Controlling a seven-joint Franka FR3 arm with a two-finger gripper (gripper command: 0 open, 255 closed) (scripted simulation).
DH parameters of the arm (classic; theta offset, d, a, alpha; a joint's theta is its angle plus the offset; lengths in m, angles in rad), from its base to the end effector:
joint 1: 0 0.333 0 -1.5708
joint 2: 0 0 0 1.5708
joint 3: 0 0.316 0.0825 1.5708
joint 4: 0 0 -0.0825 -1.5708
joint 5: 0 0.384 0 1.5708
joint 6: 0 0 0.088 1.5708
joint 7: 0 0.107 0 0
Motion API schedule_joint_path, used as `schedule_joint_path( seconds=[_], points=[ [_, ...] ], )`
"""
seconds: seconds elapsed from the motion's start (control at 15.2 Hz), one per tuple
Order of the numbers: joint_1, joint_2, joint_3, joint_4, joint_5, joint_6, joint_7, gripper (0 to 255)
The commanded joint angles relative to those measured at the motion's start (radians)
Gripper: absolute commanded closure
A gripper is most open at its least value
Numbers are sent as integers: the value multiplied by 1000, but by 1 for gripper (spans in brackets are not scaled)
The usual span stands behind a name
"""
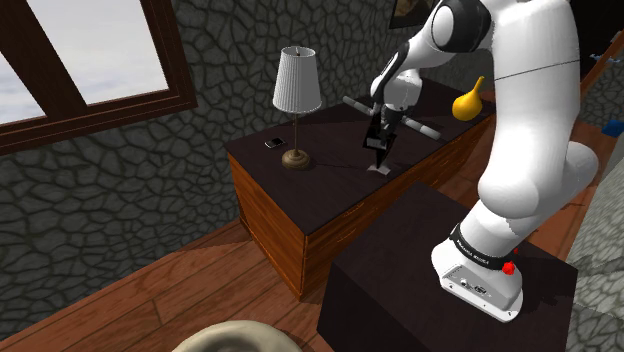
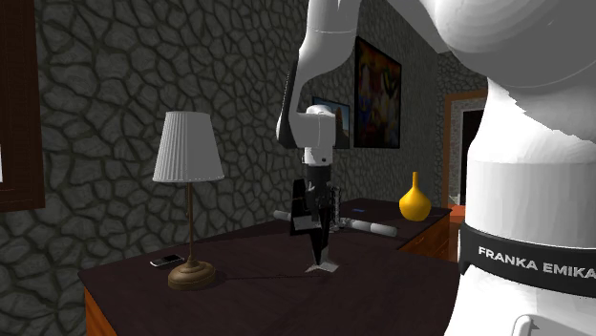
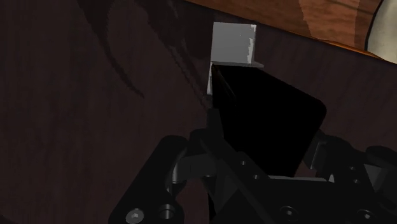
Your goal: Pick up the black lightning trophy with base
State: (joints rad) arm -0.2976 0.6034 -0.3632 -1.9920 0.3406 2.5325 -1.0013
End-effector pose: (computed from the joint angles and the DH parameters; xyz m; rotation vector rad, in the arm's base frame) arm 0.4766 -0.3716 0.1713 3.1304 0.1828 -0.0155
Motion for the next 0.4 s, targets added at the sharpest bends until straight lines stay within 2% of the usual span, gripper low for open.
schedule_joint_path(
  seconds=[0.0, 0.33],
  points=[
    [6, -22, -10, -3, -11, -17, 6, 255],
    [18, -56, -26, -8, -28, -45, 17, 255]
  ],
)
